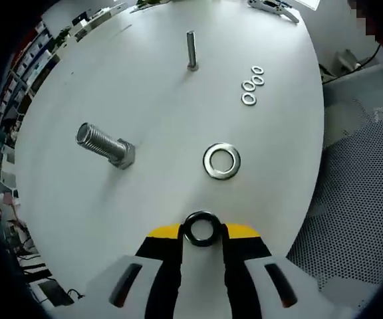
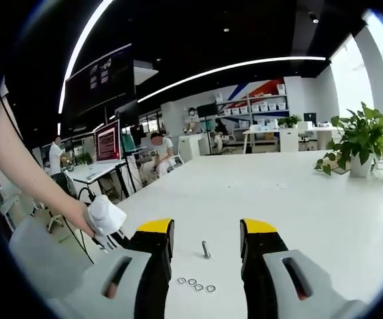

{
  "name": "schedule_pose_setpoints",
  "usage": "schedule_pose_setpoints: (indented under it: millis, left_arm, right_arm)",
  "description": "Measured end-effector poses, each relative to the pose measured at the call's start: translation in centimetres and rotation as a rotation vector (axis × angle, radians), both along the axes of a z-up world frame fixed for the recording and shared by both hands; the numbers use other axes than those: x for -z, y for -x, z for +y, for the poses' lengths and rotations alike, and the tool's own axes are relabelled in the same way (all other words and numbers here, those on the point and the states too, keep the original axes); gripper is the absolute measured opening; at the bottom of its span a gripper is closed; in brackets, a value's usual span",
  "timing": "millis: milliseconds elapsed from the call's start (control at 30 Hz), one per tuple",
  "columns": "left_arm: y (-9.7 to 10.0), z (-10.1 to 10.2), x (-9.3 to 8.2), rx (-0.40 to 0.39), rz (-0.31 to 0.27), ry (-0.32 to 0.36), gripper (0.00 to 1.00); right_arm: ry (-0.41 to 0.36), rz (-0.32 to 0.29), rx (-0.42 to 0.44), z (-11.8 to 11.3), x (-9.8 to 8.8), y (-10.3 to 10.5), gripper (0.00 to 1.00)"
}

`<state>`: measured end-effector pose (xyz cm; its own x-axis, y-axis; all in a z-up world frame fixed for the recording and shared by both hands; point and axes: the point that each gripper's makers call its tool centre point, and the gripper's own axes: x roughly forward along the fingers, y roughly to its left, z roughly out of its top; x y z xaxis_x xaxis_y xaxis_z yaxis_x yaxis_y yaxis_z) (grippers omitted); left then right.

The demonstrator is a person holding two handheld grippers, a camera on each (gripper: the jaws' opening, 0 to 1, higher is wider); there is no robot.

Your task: Place the washer onto the threaded stud by aligning its center hole with the stud, sliding it down to the base, and recovering from edge contact or off-axis alignment until the washer reaches the visible bottom stop.

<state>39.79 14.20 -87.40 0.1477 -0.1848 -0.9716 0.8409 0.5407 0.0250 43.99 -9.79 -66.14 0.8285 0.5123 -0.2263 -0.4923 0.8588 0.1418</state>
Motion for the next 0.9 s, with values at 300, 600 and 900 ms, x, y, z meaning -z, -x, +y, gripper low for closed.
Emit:
schedule_pose_setpoints:
  millis: [300, 600, 900]
  left_arm:
    - [0.0, -0.1, 0.0, 0.006, 0.002, -0.002, 0.2]
    - [-0.1, 0.1, -0.1, -0.041, -0.004, 0.013, 0.2]
    - [-0.6, 0.8, -1.0, -0.034, -0.021, -0.003, 0.19]
  right_arm:
    - [-0.007, 0.006, 0.001, 0.0, 0.1, 0.0, 0.42]
    - [-0.014, 0.01, 0.008, -0.2, 0.1, -0.1, 0.41]
    - [-0.019, 0.014, 0.008, -0.2, 0.1, -0.1, 0.41]
